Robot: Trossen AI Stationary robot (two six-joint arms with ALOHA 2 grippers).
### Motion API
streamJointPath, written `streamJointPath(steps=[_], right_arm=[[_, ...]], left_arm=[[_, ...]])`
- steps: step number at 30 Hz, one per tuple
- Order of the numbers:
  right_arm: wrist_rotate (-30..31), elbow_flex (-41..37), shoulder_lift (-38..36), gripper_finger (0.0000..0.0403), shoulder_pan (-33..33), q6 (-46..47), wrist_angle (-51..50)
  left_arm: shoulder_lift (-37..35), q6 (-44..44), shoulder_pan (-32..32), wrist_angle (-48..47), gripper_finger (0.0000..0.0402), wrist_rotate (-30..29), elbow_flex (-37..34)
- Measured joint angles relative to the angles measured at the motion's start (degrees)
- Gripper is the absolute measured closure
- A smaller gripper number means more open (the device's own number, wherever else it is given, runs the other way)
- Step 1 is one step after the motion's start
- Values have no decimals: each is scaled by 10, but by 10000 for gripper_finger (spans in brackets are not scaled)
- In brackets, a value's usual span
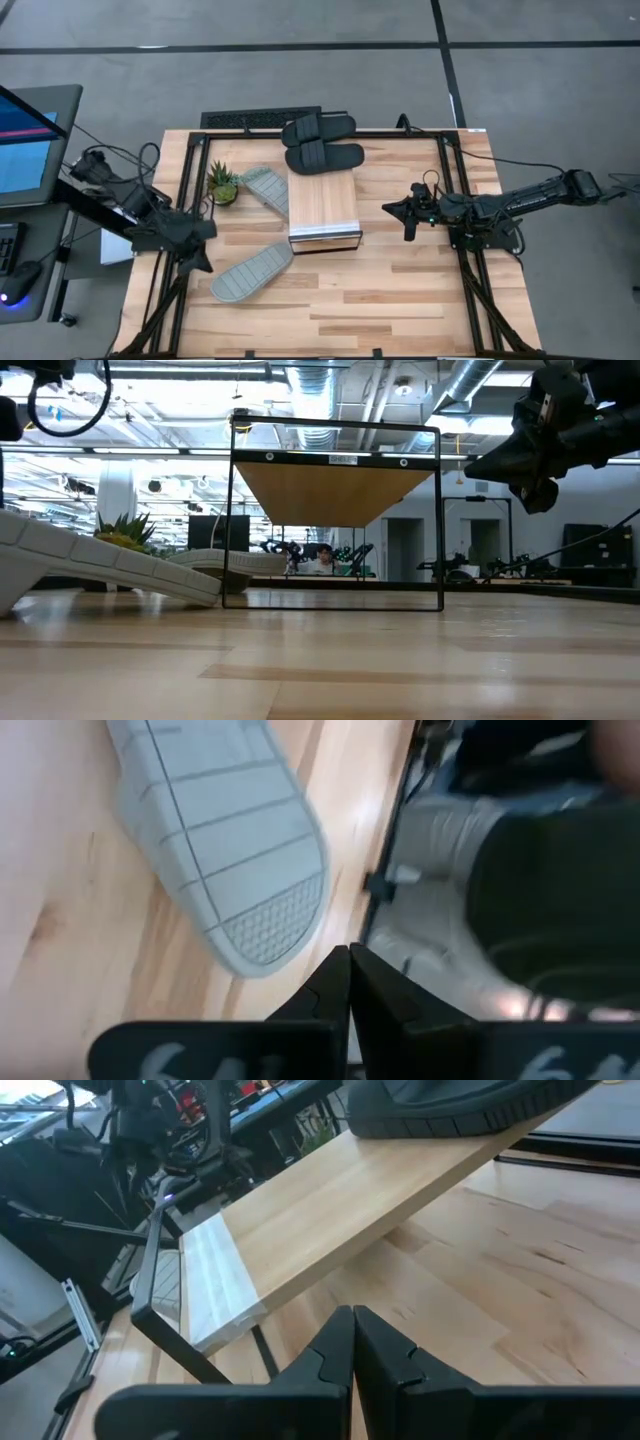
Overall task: Pick and place slides into the shelf
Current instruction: Put the bottom gray slide on the shelf
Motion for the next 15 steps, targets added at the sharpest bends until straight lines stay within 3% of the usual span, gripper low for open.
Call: streamJointPath(steps=[6, 15], right_arm=[[0, 0, 0, 403, 0, 0, 0], [0, 0, 0, 403, 0, 0, 0]], left_arm=[[51, 52, -33, -1, 402, 10, 0], [117, -7, -37, -3, 401, 32, 0]])
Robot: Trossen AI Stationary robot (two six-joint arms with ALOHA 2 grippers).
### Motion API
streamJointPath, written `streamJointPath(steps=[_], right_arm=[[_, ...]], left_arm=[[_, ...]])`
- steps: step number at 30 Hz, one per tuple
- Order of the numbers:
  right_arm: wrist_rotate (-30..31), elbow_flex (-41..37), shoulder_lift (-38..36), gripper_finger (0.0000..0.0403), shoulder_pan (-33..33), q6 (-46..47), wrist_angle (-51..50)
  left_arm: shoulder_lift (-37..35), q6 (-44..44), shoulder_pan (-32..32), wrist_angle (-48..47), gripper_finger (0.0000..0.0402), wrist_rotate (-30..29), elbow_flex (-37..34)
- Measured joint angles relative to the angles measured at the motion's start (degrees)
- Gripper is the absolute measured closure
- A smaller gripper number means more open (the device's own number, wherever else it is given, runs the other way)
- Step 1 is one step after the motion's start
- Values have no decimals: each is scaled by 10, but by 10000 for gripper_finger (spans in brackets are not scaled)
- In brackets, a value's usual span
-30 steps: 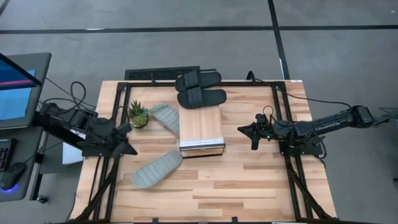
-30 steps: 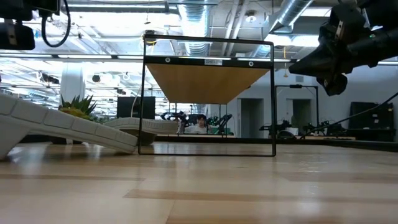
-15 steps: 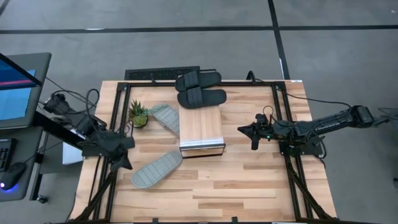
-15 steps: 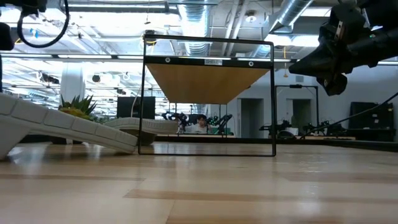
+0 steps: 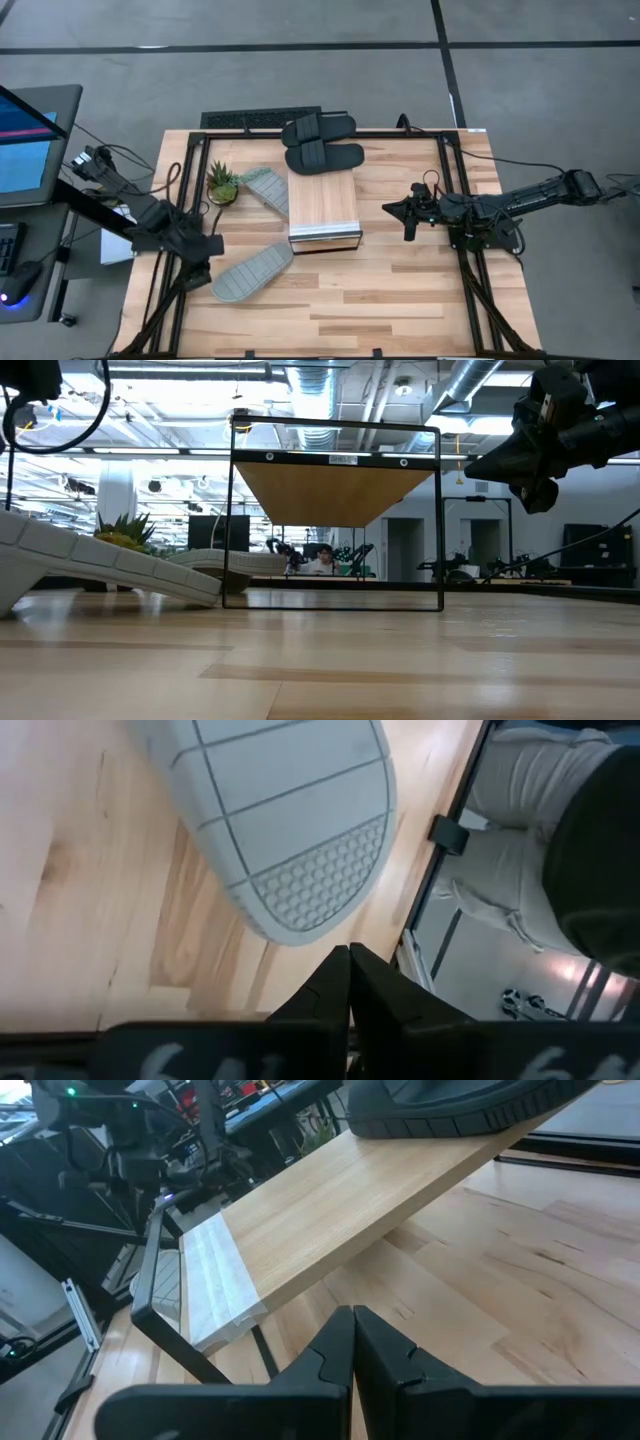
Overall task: Pick and place slides into the shelf
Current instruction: Put the bottom gray slide on the shelf
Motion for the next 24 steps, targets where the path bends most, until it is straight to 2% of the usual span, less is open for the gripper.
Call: streamJointPath(steps=[4, 7, 10, 18, 24], right_arm=[[0, 0, 0, 403, 0, 0, 0], [0, 0, 0, 403, 0, 0, 0], [0, 0, 0, 403, 0, 0, 0], [-2, 0, 0, 403, 1, 0, 0], [-15, 0, 0, 403, 1, 6, 0]], left_arm=[[3, -11, 0, -1, 399, -1, 0], [3, -15, 0, 1, 382, -3, 0], [3, -21, 0, 2, 347, -5, 0], [3, -30, 0, 3, 223, -34, 0], [3, -32, 0, -2, 172, -57, 0]])
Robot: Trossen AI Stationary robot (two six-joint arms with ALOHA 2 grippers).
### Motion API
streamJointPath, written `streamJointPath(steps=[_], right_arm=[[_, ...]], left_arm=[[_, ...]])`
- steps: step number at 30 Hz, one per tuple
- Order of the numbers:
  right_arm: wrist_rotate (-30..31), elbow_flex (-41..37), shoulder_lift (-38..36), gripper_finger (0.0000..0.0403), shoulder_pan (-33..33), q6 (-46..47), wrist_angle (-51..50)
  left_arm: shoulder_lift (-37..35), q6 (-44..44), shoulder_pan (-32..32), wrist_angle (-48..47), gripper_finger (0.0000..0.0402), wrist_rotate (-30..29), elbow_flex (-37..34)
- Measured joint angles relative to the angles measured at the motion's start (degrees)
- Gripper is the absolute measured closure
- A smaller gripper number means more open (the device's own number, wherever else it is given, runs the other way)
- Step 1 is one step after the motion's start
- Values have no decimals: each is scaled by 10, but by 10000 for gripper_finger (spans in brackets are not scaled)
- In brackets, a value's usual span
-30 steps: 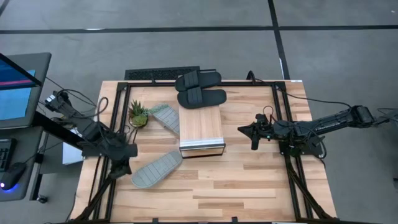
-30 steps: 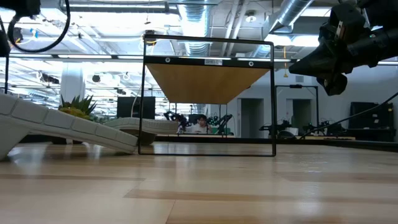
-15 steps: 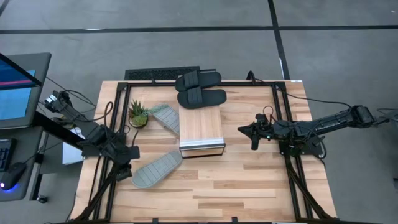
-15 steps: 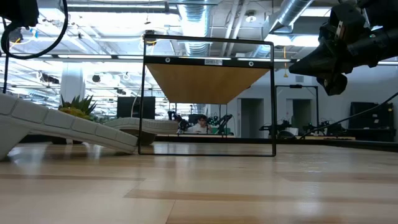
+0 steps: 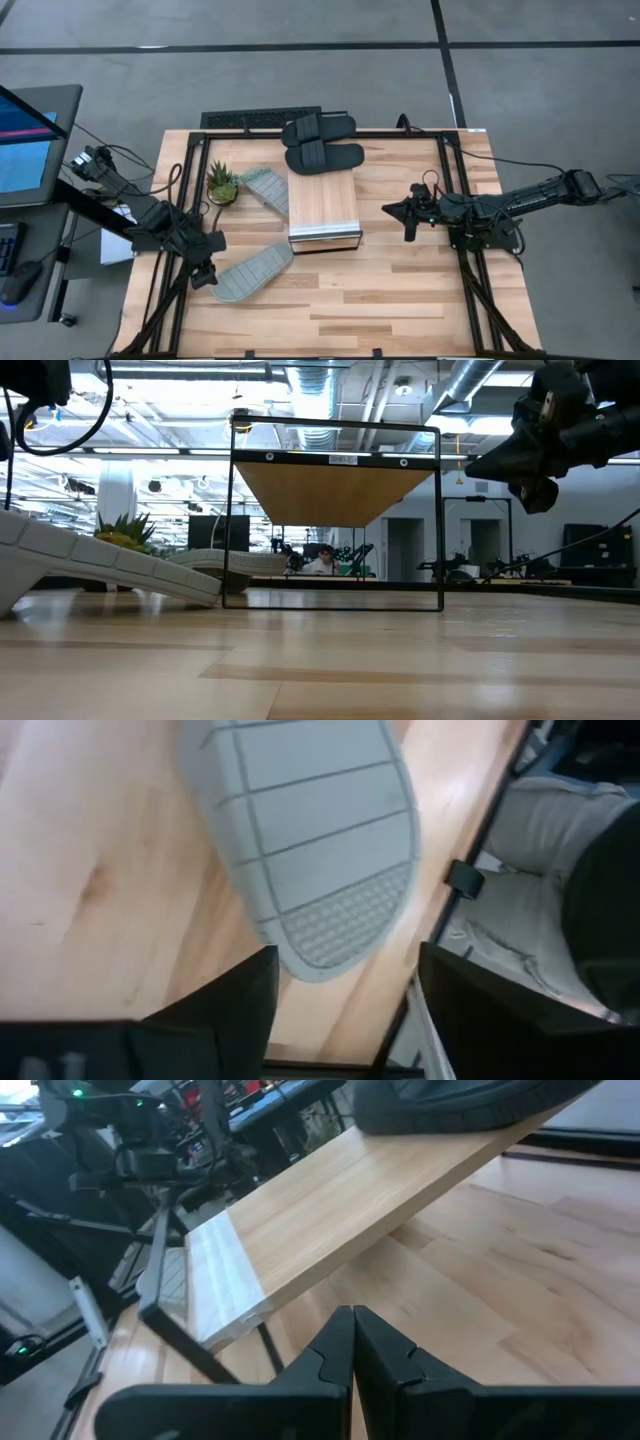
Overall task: Pick and place slides into the shelf
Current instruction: Put the bottom gray slide on the shelf
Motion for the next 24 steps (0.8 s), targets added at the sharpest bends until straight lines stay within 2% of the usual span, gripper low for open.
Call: streamJointPath(steps=[9, 24], right_arm=[[-21, 0, 0, 403, 0, 15, 0], [-31, 0, 0, 403, 0, 21, 0]], left_arm=[[10, 6, 0, -33, 164, -38, 0], [111, 52, -17, -23, 163, -36, 0]])
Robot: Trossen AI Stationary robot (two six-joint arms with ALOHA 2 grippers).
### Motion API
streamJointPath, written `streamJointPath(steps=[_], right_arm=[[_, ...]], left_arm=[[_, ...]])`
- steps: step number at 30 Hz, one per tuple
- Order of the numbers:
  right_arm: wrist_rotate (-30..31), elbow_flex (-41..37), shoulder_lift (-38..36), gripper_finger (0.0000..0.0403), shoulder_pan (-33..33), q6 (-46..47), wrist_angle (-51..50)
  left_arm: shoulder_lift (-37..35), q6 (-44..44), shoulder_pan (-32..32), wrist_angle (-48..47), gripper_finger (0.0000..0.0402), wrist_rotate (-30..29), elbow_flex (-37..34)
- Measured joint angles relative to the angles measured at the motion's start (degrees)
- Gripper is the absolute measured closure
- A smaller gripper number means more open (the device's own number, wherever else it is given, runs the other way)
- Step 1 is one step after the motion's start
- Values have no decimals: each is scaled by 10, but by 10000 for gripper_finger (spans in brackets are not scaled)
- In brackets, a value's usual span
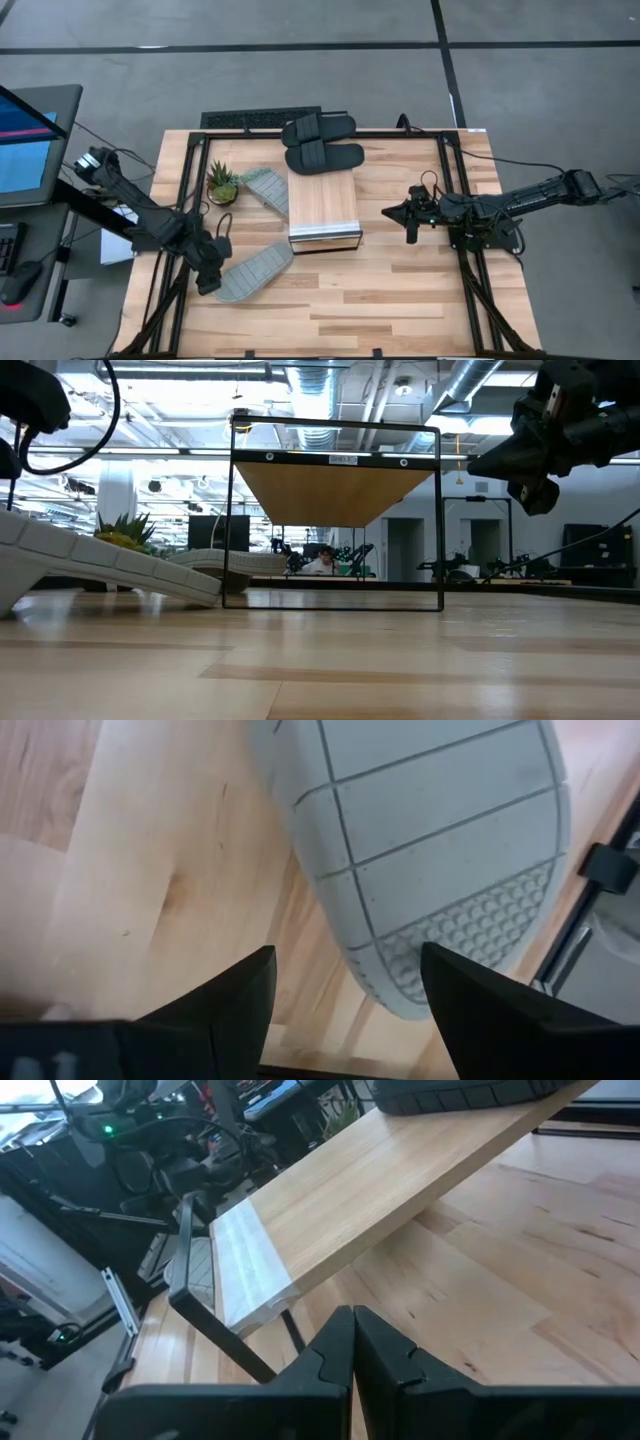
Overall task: Pick and place slides into the shelf
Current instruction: Put the bottom gray slide on the shelf
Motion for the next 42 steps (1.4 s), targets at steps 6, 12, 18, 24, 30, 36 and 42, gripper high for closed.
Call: streamJointPath(steps=[6, 12, 18, 24, 30, 36, 42], right_arm=[[-1, 0, 0, 403, 0, 3, 0], [-3, 0, 0, 403, 0, 4, 0], [-3, 0, 0, 403, 0, 4, 0], [-3, 0, 0, 403, 0, 4, 0], [-3, 0, 0, 403, 0, 4, 0], [-3, 0, 0, 403, 0, 4, -2], [-3, 0, 0, 403, 0, 4, -2]], left_arm=[[22, 11, 0, 24, 163, 7, 0], [50, 19, 0, 65, 163, 17, 0], [76, 19, 0, 71, 163, 29, 0], [92, 21, -1, 77, 163, 31, 0], [93, 19, -2, 88, 184, 20, 0], [93, 12, -2, 84, 294, 28, 0], [93, 12, -2, 79, 390, 27, 0]])
